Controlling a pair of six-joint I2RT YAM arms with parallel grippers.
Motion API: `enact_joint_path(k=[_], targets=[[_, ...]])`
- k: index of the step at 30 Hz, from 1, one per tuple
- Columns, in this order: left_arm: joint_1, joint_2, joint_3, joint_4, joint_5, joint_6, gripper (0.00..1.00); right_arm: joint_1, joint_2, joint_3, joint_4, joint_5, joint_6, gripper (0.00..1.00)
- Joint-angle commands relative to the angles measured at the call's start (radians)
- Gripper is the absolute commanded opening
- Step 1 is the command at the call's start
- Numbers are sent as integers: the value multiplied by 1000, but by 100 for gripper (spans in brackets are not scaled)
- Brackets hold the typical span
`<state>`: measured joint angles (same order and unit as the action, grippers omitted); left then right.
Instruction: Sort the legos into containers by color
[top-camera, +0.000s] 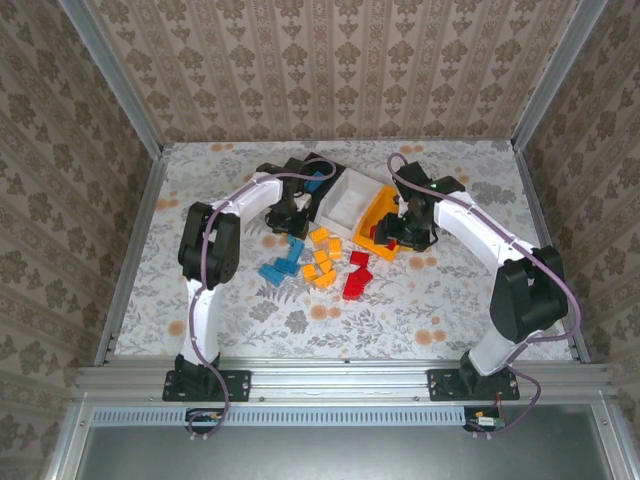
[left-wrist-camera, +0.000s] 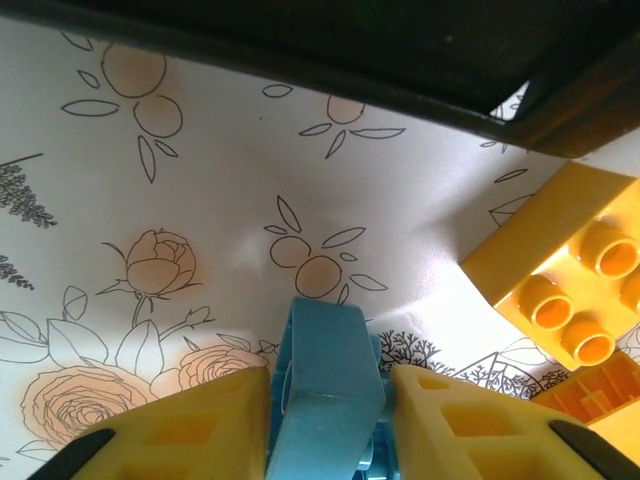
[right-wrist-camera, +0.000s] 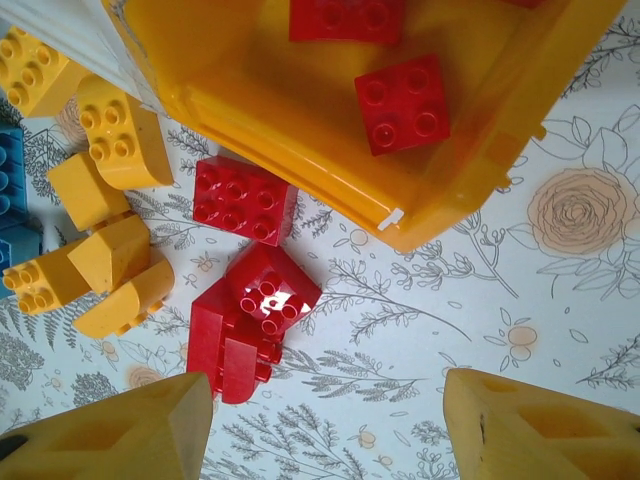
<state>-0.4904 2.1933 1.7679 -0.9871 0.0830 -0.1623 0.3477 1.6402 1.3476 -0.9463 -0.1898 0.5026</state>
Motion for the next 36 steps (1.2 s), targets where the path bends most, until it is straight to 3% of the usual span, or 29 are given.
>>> enact_joint_path(k=[1,6,14,20,26,33,36], targets=[[20,23,6,-5,20,25,31,7,-43,-16,-26,33,28,64],[30,6,-2,-10,33,19,16,8,-48,-18,-22,39,38,63],[134,-122,-1,-17,86,-97,15,13,-9,16,-8,30,40,63],[199,-158,85,90,231,-305,16,14,10,38,-8,25,34,63],[189,-32,249,273,381,-553,16,14,-29,26,-25,56,30,64],[149,238,689,88,383,-537,17,13,-112,-31,-41,113,42,64],[145,287,737,76,389,-550,17,13,-145,-55,-53,134,49,64]])
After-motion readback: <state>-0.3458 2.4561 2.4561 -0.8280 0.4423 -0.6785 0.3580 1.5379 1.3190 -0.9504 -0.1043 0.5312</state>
